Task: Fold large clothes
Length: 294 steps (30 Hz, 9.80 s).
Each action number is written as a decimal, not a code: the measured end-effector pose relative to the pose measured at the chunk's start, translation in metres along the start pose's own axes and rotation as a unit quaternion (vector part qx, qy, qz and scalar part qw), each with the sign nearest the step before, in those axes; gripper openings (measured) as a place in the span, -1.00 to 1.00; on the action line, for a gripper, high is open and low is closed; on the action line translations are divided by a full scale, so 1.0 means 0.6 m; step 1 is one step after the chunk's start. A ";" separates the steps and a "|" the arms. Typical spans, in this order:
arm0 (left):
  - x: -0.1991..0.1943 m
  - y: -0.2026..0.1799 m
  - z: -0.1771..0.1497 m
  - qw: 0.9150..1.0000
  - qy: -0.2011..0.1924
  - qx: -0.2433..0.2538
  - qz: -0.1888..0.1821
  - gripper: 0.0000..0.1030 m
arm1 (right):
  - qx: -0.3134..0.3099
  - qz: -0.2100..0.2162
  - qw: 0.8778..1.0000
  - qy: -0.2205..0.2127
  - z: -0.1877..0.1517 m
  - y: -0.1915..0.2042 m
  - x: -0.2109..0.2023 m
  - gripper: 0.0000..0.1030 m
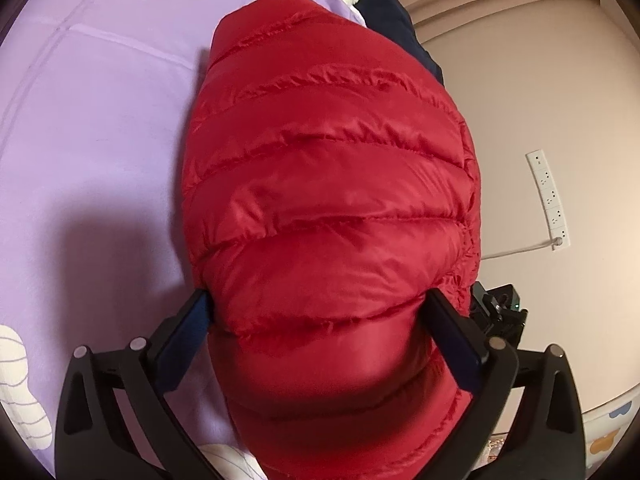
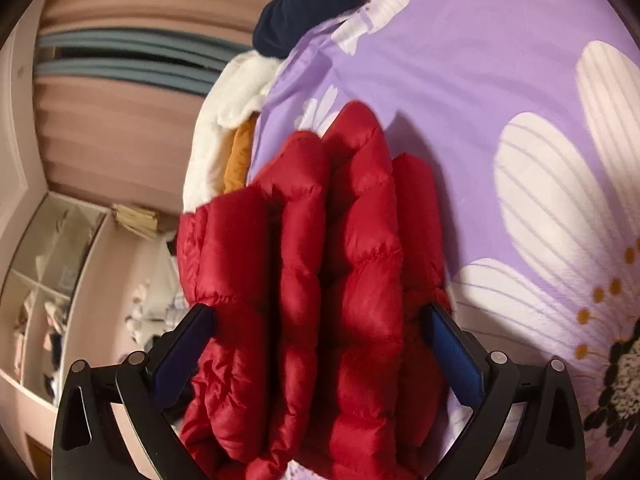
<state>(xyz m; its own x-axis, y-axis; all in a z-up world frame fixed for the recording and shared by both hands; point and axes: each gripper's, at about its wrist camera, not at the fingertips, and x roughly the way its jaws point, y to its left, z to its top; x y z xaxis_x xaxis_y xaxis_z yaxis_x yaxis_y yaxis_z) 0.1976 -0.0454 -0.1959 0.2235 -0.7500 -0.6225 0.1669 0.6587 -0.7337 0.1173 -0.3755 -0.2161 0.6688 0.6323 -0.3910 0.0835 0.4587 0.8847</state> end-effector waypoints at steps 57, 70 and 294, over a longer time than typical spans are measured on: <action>-0.163 0.114 0.079 0.991 -0.130 -0.019 0.040 0.70 | -0.225 0.043 0.972 0.059 -0.032 0.163 0.179 -0.25; -0.158 0.102 0.071 0.987 -0.134 0.001 0.087 0.72 | -0.195 -0.005 0.978 0.071 -0.045 0.147 0.179 -0.08; -0.323 -0.180 -0.176 0.878 -0.179 0.099 0.432 1.00 | -0.400 -0.275 0.874 -0.002 -0.278 0.418 -0.015 0.98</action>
<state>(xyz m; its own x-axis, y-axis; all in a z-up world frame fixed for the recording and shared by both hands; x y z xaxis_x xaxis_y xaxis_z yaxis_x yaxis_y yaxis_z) 0.0347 0.0225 -0.0246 0.6311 0.0783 -0.7718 -0.0573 0.9969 0.0544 0.0087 -0.1622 -0.0332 0.6933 0.1766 -0.6987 -0.1491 0.9837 0.1007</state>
